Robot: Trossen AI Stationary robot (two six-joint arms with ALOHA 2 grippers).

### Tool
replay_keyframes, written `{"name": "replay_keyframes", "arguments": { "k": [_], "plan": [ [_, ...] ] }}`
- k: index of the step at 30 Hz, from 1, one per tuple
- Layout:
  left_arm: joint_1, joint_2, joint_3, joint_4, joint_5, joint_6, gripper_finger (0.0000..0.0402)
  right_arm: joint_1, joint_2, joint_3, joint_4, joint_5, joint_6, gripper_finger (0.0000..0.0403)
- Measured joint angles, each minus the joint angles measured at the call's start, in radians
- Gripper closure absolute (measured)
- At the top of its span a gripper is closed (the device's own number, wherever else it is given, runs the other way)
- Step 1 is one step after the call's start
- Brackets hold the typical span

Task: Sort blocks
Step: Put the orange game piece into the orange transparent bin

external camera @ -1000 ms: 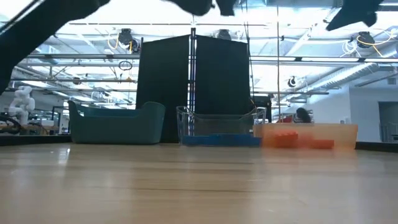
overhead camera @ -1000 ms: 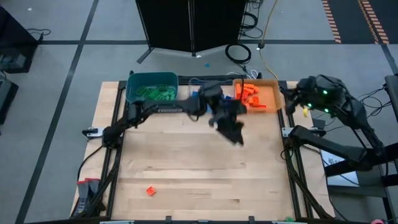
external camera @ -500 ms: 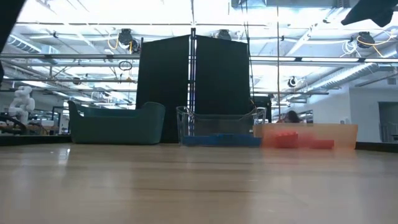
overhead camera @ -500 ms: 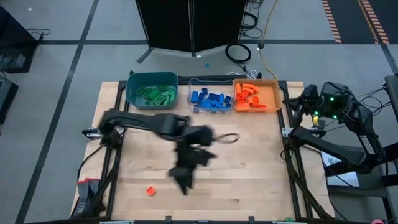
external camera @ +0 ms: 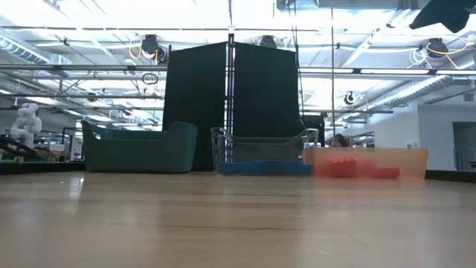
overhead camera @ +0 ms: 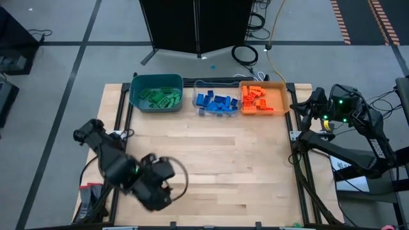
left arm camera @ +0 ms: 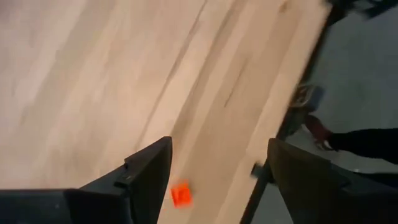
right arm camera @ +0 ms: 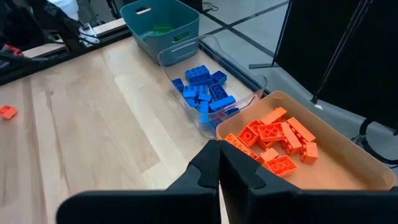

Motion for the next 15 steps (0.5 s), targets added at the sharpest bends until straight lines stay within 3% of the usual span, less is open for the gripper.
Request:
{"name": "replay_keyframes", "arguments": {
  "k": [9, 15],
  "plan": [
    [-0.214, 0.001, -0.297, 0.017, 0.022, -0.590, 0.0135, 0.000, 0.000, 0.000, -0.001, -0.005, 0.032, 0.0403],
    [-0.269, 0.000, -0.471, 0.107, 0.055, -0.767, 0.0135, 0.000, 0.000, 0.000, -0.001, -0.004, 0.032, 0.0403]
  ]
}}
